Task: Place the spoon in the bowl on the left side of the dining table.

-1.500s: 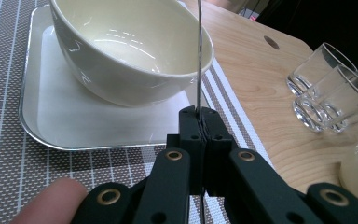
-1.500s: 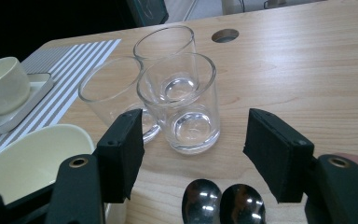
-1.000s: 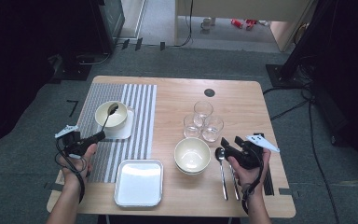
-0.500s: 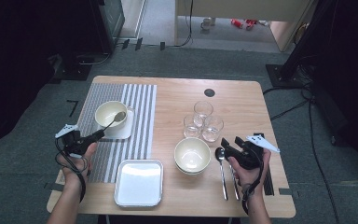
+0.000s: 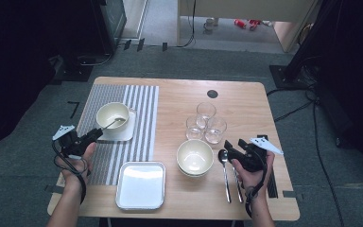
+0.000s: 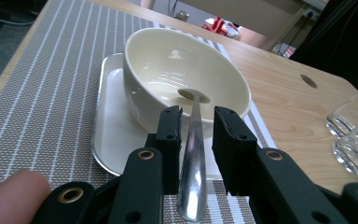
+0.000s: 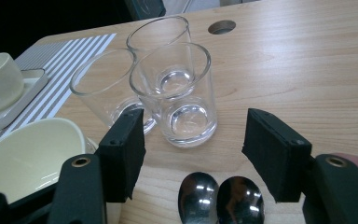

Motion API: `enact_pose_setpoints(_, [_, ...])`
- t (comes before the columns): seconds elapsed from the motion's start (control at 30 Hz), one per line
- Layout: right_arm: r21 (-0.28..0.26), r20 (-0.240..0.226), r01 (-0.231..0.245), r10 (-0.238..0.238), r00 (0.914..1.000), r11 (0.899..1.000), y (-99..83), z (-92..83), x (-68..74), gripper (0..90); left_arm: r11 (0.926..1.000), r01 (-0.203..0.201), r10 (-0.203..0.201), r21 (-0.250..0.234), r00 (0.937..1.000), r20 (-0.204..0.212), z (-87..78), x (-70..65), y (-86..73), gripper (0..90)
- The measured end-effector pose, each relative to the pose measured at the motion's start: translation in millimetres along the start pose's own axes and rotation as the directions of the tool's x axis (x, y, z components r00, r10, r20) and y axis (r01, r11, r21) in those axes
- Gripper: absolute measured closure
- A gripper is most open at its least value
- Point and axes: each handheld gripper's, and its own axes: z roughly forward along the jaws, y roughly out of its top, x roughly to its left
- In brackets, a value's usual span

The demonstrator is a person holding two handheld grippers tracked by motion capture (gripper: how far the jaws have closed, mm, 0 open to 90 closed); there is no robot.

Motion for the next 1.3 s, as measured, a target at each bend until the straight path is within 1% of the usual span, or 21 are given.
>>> enact_pose_setpoints(0.1, [0.003,0.0,0.001,-0.001,1.0,1.0,-0.4,0.1,0.1,38.4,0.9999,0.01,-0.01,-0.003,0.9999,-0.007,-1.0,2.8,-0.2,73.5])
enact_pose_setpoints(0.2, [0.002,0.002,0.001,-0.001,1.0,1.0,-0.7,0.5,0.0,38.4,1.0,0.005,-0.005,-0.004,0.9998,-0.021,-1.9,4.8,-0.8,73.5])
enact_pose_setpoints(0.27, [0.003,0.003,0.002,-0.002,1.0,1.0,-0.9,0.5,-0.1,38.4,1.0,0.001,-0.002,-0.006,0.9999,-0.014,-2.6,5.5,-1.3,73.3])
enact_pose_setpoints(0.37, [0.001,0.003,0.003,-0.003,1.0,1.0,-0.5,0.2,-0.9,38.4,0.9997,-0.02,0.02,-0.01,0.9997,-0.013,-4.9,3.5,-1.3,71.5])
enact_pose_setpoints(0.47, [0.001,0.006,0.0,0.0,1.0,1.0,-0.4,0.0,-1.7,38.5,0.9997,-0.02,0.02,-0.011,0.9997,-0.01,-5.6,3.4,-1.2,72.0])
enact_pose_setpoints(0.57, [0.003,0.008,0.006,-0.006,1.0,1.0,-1.1,0.6,-2.9,38.5,0.9999,-0.017,0.017,0.002,0.9999,-0.001,-4.6,4.8,-2.3,75.5])
enact_pose_setpoints(0.6, [0.005,0.009,0.001,-0.001,1.0,1.0,-1.3,0.7,-2.9,38.5,0.9998,-0.016,0.016,0.006,0.9999,0.0,-4.4,5.1,-2.9,76.2])
enact_pose_setpoints(0.67, [0.004,0.01,0.0,0.0,1.0,1.0,-1.4,0.6,-3.5,38.6,0.9997,-0.023,0.023,0.012,0.9997,0.005,-4.2,5.2,-3.6,78.8])
enact_pose_setpoints(0.77, [0.003,0.008,-0.002,0.002,1.0,1.0,-1.0,0.2,-3.8,38.5,0.9996,-0.029,0.029,-0.001,0.9996,0.001,-5.0,3.5,-3.8,81.8])
enact_pose_setpoints(0.9, [0.004,0.005,0.003,-0.003,1.0,1.0,-1.1,0.4,-3.1,38.6,0.9997,-0.023,0.023,-0.005,0.9997,0.006,-5.0,4.3,-4.4,82.4])
enact_pose_setpoints(1.03, [0.0,0.005,0.003,-0.003,1.0,1.0,-0.8,-0.2,-2.9,38.5,0.9996,-0.017,0.017,-0.023,0.9998,0.012,-7.7,5.5,-2.7,82.8])
enact_pose_setpoints(1.23, [0.002,0.008,0.004,-0.004,1.0,1.0,-1.1,0.2,-3.3,38.6,0.9993,0.018,-0.017,-0.032,0.9995,0.027,-7.9,10.4,-2.6,82.8])
enact_pose_setpoints(1.3, [0.0,0.007,0.007,-0.007,1.0,1.0,-1.1,0.4,-3.0,38.5,0.999,0.019,-0.019,-0.041,0.9998,0.009,-8.5,10.2,-2.6,82.7])
